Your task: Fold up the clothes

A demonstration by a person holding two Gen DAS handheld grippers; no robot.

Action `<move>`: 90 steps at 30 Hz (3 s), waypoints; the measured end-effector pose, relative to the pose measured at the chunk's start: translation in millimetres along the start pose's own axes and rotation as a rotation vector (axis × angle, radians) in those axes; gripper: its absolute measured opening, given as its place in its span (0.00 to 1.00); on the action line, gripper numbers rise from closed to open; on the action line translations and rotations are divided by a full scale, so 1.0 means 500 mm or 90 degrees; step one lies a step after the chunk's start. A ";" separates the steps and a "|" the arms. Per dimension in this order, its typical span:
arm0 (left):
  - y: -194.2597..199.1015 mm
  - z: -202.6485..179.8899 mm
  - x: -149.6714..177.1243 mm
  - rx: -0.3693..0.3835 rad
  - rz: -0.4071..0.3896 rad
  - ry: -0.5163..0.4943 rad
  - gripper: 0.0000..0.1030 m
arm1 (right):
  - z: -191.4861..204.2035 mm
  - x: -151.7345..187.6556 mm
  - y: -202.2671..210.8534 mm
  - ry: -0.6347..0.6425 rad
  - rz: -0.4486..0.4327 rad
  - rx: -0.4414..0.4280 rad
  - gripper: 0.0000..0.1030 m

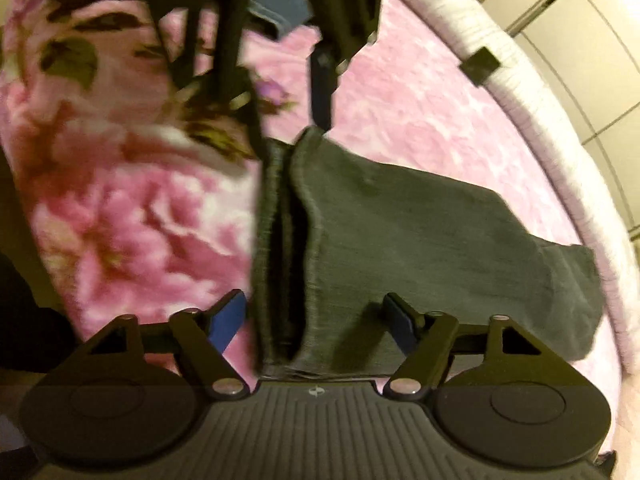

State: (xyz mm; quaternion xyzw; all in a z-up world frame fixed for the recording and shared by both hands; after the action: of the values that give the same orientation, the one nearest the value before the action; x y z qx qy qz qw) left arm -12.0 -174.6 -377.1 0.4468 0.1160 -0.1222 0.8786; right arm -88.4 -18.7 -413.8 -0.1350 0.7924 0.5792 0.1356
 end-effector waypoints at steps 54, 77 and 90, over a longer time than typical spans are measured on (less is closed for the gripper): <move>0.007 0.047 -0.056 -0.035 -0.047 -0.071 0.11 | -0.071 -0.044 0.108 -0.050 -0.060 0.005 0.17; 0.201 -0.139 -0.023 0.246 0.006 -0.042 0.40 | 0.126 0.014 0.225 -0.039 0.036 -0.252 0.46; 0.067 0.209 0.015 0.165 0.109 0.583 0.46 | -0.165 0.063 0.251 -0.120 0.054 -0.127 0.53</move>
State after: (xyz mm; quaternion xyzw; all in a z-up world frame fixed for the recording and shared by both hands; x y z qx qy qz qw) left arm 15.7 -241.4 -294.2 0.5687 0.4375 0.1467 0.6809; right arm -168.8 -62.8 -290.7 -0.0588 0.7196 0.6705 0.1709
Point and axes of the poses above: each gripper's, at about its wrist camera, not at the fingertips, and y roughly against the way its jaws point, z to its left, x to its underside, the point moved 6 cm from there along -y, roughly the way its jaws point, and after that the axes turned 11 degrees about -x, right-handed, at the moved point
